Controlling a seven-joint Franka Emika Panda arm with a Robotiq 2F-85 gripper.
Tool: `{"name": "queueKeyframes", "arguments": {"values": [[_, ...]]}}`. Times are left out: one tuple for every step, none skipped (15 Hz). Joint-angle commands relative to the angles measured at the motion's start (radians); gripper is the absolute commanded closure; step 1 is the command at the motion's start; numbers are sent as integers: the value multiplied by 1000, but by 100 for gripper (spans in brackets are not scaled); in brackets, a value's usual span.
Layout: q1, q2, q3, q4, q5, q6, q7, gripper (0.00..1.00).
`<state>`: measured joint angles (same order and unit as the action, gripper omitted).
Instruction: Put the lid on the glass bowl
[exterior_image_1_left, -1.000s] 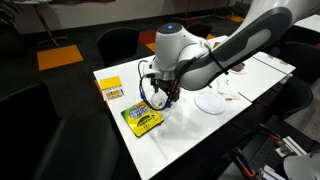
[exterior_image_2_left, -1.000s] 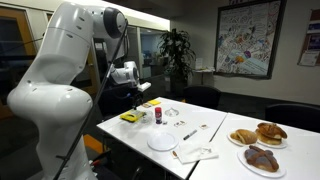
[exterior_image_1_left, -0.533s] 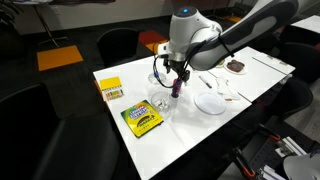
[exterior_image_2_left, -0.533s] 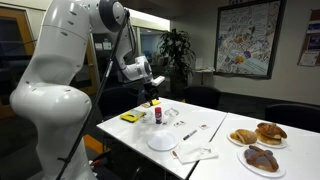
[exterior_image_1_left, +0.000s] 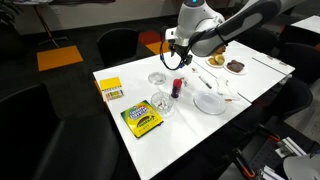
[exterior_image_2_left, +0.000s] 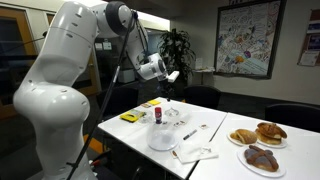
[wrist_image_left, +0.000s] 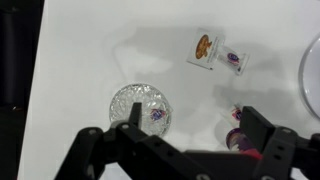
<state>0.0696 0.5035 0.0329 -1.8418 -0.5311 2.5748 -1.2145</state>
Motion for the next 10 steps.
{"name": "queueKeyframes", "arguments": {"values": [[-104, 118, 88, 117, 114, 67, -231, 0], [-139, 142, 127, 140, 177, 54, -307, 0], [-162, 155, 157, 152, 248, 6, -363, 0], [-89, 102, 78, 95, 186, 35, -262, 0], [-112, 125, 101, 112, 229, 34, -314, 0], [-125, 139, 112, 124, 243, 34, -334, 0], [-130, 146, 116, 129, 246, 35, -338, 0], [-130, 148, 118, 132, 246, 34, -338, 0], [-130, 148, 120, 134, 246, 34, -338, 0], [-132, 163, 124, 144, 251, 57, -340, 0]]}}
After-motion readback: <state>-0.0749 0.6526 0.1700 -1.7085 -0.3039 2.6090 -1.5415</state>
